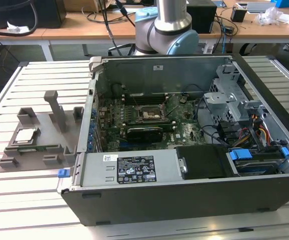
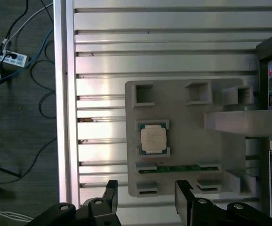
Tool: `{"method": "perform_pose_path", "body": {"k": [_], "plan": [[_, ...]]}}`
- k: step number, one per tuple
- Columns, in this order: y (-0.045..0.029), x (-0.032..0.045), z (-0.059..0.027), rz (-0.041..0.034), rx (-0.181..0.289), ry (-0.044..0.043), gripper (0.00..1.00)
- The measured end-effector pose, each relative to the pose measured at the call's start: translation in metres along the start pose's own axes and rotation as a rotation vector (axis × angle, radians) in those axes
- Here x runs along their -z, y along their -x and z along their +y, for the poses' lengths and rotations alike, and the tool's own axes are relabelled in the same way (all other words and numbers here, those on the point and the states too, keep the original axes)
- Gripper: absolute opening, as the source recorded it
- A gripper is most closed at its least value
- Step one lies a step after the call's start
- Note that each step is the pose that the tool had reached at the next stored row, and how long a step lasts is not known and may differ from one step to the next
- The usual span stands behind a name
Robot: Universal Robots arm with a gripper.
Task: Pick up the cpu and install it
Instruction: 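Pick up the cpu and move it towards the insertion slot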
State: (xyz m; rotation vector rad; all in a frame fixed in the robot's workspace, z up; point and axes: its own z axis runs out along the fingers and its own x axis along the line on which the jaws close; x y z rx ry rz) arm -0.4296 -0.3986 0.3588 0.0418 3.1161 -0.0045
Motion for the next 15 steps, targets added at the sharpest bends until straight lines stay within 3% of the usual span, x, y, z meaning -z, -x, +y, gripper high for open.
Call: {"method": "perform_pose_path", "body": {"k": [15], "plan": [[-0.0002, -0.0093, 0.0000, 0.0000, 0.000, 0.0000, 0.60]]}}
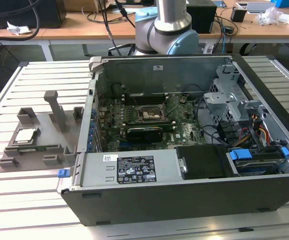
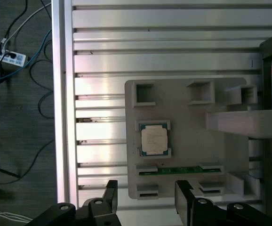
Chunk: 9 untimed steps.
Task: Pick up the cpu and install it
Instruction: 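Pick up the cpu and move it towards the insertion slot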
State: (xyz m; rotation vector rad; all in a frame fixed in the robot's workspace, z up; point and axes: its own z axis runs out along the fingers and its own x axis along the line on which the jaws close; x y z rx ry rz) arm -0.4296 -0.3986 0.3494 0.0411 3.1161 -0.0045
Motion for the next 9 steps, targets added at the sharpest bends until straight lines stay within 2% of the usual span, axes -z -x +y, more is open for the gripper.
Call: {"method": "perform_pose_path", "body": {"k": [9], "plan": [[-0.0002, -0.0069, 0.0000, 0.0000, 0.000, 0.0000, 0.60]]}}
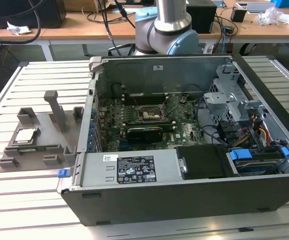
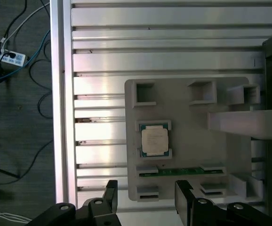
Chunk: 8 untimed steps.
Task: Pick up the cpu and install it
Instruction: 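Pick up the cpu and move it towards the insertion slot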
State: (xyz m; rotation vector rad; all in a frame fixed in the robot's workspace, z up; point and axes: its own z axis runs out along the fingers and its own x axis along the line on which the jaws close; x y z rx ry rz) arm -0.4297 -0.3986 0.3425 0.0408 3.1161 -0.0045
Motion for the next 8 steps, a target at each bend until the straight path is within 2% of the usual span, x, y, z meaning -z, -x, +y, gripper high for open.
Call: {"method": "perform_pose_path", "body": {"k": [8], "plan": [[-0.0001, -0.0060, 0.0000, 0.0000, 0.000, 0.0000, 0.60]]}}
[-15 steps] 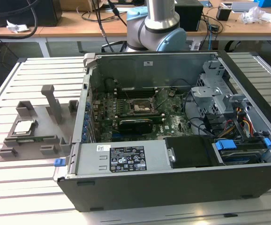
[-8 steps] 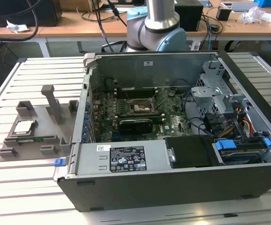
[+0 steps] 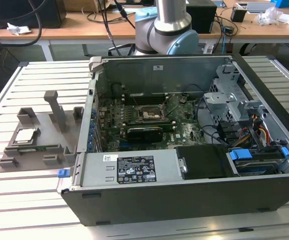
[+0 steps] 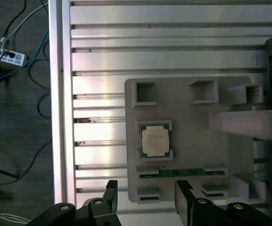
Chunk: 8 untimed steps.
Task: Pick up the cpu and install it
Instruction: 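Pick up the cpu and move it towards the insertion slot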
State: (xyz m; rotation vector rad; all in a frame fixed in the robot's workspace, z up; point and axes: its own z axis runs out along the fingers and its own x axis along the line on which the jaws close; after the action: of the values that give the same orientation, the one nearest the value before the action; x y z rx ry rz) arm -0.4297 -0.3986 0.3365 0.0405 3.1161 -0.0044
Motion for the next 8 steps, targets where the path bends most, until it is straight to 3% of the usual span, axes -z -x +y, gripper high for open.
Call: {"method": "perform_pose_path", "body": {"k": [8], "plan": [[-0.0001, -0.0051, 0.0000, 0.0000, 0.000, 0.0000, 0.60]]}}
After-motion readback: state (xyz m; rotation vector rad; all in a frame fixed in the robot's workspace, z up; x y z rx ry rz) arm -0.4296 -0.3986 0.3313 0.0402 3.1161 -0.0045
